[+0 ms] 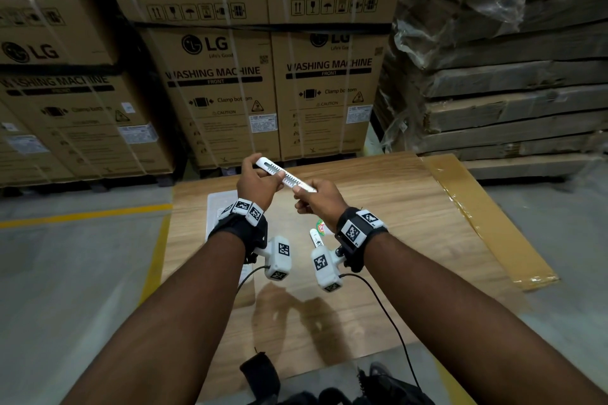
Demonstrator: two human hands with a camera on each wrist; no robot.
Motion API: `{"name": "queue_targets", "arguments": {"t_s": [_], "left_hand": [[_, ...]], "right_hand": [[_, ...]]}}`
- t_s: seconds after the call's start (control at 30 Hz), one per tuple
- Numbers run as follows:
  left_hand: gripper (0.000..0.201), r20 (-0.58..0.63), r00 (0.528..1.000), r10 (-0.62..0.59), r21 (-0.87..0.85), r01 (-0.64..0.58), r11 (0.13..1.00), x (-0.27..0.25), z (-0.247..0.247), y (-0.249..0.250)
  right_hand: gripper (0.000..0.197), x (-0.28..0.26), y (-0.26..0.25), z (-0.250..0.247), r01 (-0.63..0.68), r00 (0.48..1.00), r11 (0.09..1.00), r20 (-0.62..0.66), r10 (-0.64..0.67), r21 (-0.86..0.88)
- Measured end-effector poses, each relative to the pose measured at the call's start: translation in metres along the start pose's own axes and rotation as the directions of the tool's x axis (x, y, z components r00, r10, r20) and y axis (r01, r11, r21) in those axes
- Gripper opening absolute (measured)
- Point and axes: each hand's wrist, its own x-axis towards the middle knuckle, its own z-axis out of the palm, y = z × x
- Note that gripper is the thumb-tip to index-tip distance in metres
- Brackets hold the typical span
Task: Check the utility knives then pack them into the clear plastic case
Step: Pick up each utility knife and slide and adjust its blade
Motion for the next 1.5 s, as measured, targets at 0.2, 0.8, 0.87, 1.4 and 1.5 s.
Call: {"name": "queue_targets", "arguments": {"t_s": [0.2,0.8,0.87,1.4,1.5], "left_hand": [[0.035,-0.046,0.999,0.014,-0.072,-0.017,0.997,-0.003,0.001,0.003],[0.014,0.159,0.953,0.260,0.365,-0.301,0.881,-0.006,-0.002,0.020],[0.015,0.204,0.924,0.323,0.313,-0.374,0.873,-0.009,0.001,0.037],[0.008,0.299,0.862,0.409,0.356,-0.498,0.791,-0.015,0.013,0.044],[0.010,0.262,0.855,0.448,0.304,-0.513,0.802,-0.016,0.014,0.046]], "right_hand": [[0.008,0.008,-0.011,-0.004,0.195,0.956,0.971,-0.246,-0.157,0.139],[0.013,0.015,-0.003,-0.013,0.157,0.978,0.947,-0.092,-0.189,-0.279],[0.009,0.011,-0.005,-0.008,0.175,0.981,0.912,-0.017,-0.196,-0.372],[0.014,0.010,-0.002,-0.019,0.208,0.971,0.910,-0.037,-0.236,-0.358],[0.015,0.010,-0.004,-0.020,0.226,0.965,0.927,-0.057,-0.254,-0.300]]}}
